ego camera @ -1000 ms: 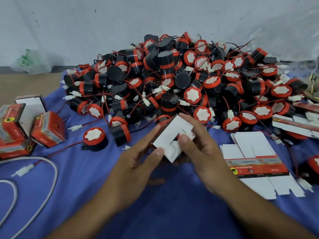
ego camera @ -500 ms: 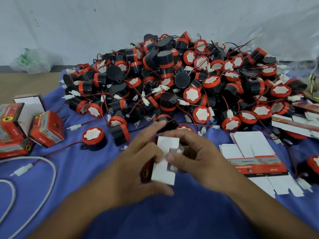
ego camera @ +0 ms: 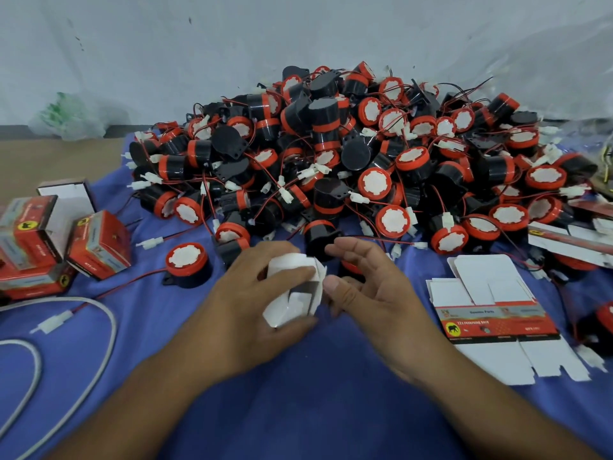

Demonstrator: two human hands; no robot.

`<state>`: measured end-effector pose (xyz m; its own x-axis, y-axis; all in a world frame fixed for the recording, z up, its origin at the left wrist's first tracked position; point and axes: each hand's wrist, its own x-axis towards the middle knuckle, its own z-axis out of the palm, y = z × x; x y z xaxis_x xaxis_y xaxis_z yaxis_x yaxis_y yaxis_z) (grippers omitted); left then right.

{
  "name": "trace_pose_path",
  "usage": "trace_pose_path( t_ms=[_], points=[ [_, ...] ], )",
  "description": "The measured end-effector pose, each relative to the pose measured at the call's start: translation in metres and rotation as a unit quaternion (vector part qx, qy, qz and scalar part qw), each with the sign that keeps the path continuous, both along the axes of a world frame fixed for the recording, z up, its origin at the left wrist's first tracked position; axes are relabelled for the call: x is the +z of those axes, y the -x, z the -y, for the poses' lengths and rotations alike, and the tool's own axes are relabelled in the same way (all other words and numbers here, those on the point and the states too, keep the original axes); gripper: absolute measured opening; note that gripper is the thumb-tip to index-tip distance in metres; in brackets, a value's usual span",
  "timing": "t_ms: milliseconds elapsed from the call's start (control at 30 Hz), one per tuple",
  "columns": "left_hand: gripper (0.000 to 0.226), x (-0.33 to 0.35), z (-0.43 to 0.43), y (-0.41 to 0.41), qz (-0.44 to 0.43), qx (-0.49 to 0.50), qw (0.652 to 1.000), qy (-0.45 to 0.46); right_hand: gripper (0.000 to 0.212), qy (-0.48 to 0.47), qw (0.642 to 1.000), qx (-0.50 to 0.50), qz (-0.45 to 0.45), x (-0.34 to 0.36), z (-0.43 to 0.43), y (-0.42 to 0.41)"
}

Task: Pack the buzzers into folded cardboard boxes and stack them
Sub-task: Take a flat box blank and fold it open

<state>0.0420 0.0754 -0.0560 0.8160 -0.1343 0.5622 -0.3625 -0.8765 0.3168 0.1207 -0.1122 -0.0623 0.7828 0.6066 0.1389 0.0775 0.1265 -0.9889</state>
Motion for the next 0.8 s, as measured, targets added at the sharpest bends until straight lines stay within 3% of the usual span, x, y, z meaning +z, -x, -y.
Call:
trace_pose_path(
  t_ms=[133,233,333,433,533,633,733,800],
  points=[
    [0.043,0.015,0.012,0.007,0.098,0.047,0.988,0.110,0.063,0.020,0.999,0.032,-0.028,0.006,-0.003,0.006],
    [0.043,0.019,0.027,0.011,0.104,0.075,0.979,0.159,0.074,0.000,0.997,0.078,-0.006,0.015,-0.003,0.014],
    [0.051,0.019,0.034,0.011,0.074,0.085,0.983,0.144,0.071,-0.013,0.996,0.075,0.039,0.026,-0.003,0.021],
    [0.061,0.022,0.031,0.011,0.018,0.061,0.989,0.131,0.052,-0.059,0.996,0.051,0.046,0.031,-0.005,0.025],
    [0.050,0.018,0.031,0.011,-0.017,0.006,0.995,0.100,0.033,-0.065,0.997,0.014,0.036,0.033,-0.007,0.025],
    [0.042,0.011,0.037,0.013,0.001,-0.019,0.994,0.112,0.039,-0.076,0.997,0.019,-0.016,0.033,-0.004,0.023],
    [0.055,0.010,0.041,0.013,0.031,-0.067,0.976,0.207,0.045,-0.050,0.998,0.030,-0.005,0.032,-0.003,0.025],
    [0.061,0.012,0.041,0.012,0.038,-0.050,0.976,0.206,0.045,-0.037,0.999,0.036,-0.007,0.031,-0.003,0.027]
  ],
)
